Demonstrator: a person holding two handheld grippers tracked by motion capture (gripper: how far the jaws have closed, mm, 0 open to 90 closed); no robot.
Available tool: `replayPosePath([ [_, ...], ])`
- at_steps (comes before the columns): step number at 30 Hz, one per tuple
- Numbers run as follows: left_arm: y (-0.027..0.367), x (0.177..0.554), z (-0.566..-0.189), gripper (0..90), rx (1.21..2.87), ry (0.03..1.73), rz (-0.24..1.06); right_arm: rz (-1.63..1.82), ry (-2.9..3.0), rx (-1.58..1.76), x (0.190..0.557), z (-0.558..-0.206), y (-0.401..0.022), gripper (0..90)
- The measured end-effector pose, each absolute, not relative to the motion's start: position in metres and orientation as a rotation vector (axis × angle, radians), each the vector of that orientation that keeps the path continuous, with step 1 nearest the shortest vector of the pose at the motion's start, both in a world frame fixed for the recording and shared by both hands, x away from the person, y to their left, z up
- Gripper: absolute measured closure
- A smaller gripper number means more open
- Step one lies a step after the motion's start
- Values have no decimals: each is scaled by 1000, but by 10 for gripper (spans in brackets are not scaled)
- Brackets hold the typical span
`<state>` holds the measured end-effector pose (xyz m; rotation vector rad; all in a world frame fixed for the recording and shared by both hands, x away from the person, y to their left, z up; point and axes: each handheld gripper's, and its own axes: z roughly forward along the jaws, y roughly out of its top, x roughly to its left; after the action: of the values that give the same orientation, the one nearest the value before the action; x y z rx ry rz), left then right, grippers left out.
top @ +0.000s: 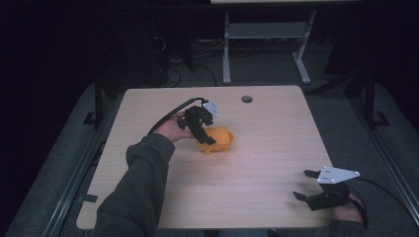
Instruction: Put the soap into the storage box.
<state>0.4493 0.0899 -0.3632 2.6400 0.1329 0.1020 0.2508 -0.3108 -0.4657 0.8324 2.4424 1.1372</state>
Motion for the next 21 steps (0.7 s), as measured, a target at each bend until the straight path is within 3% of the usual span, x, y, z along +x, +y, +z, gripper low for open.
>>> replayPosePath([
  [21,106,438,-345,219,2620,165,130,1126,2441,842,251,-466,-311,140],
])
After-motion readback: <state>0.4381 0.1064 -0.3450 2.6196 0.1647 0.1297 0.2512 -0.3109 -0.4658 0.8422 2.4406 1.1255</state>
